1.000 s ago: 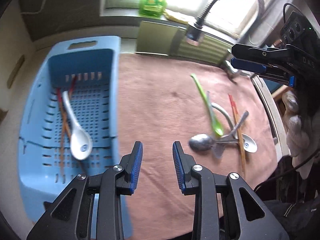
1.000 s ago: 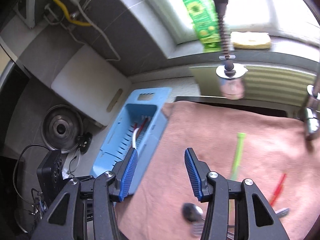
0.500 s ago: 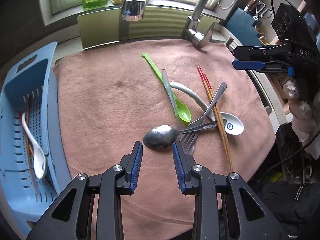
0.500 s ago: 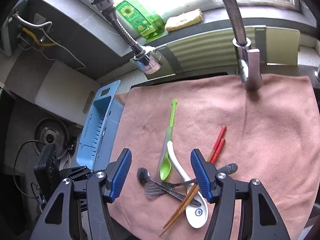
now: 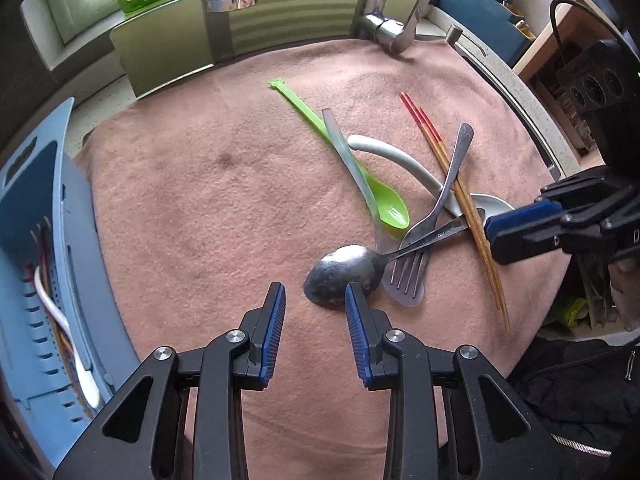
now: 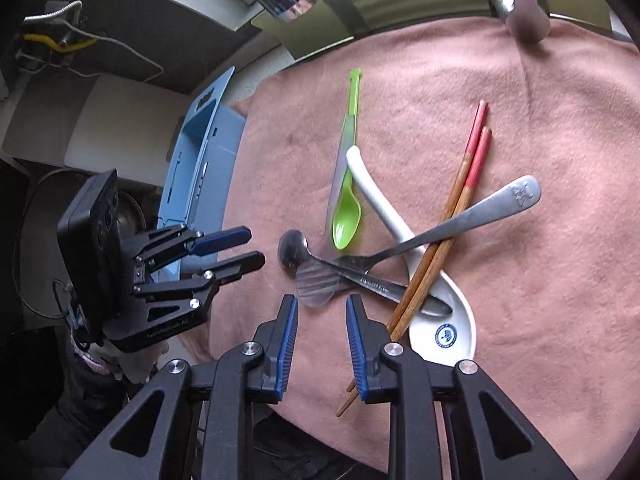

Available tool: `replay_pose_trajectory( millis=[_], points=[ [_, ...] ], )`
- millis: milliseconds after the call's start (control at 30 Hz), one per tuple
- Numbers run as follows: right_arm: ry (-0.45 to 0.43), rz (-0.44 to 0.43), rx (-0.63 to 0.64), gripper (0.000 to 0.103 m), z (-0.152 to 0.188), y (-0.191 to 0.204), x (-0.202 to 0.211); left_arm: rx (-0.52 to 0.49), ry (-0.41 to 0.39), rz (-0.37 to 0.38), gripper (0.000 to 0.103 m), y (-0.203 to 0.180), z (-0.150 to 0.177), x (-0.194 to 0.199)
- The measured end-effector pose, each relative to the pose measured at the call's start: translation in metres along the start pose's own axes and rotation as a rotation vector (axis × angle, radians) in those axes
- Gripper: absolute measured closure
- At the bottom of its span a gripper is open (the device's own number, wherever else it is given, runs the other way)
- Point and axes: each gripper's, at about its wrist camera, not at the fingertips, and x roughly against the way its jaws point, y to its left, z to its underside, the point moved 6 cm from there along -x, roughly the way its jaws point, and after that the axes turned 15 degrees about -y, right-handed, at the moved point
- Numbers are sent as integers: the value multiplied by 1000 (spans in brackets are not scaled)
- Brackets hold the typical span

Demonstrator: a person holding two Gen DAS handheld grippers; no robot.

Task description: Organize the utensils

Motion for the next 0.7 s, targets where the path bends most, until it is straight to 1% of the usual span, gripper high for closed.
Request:
replay_pose_trajectory(
  millis=[67, 167, 267, 333, 500, 567, 633, 700],
  points=[
    [15, 6, 9, 82, 8, 3, -8, -19, -5, -4, 74, 0, -4, -2],
    [27, 13, -3, 82, 17, 5, -18, -49, -2, 16, 74, -3, -10, -6],
    [11, 26, -61, 82, 21, -1, -23, -136, 26, 30, 74, -12, -8, -9],
    [-17, 33, -120, 82, 21, -8, -22, -164, 55, 43, 74, -15, -4, -14],
    [-58, 73, -166, 81, 20, -22, -21, -156, 74, 78, 73, -16, -2, -21],
    [-75, 57, -204, 81, 17, -26, -19, -160, 80, 87, 74, -17, -1, -21],
    [-103, 61, -219, 81, 13, -29, -17, -172, 93, 95, 74, -20, 1, -23],
    [-118, 41, -252, 80, 10, -33, -14, -189, 100, 88, 74, -24, 5, -26]
  ],
)
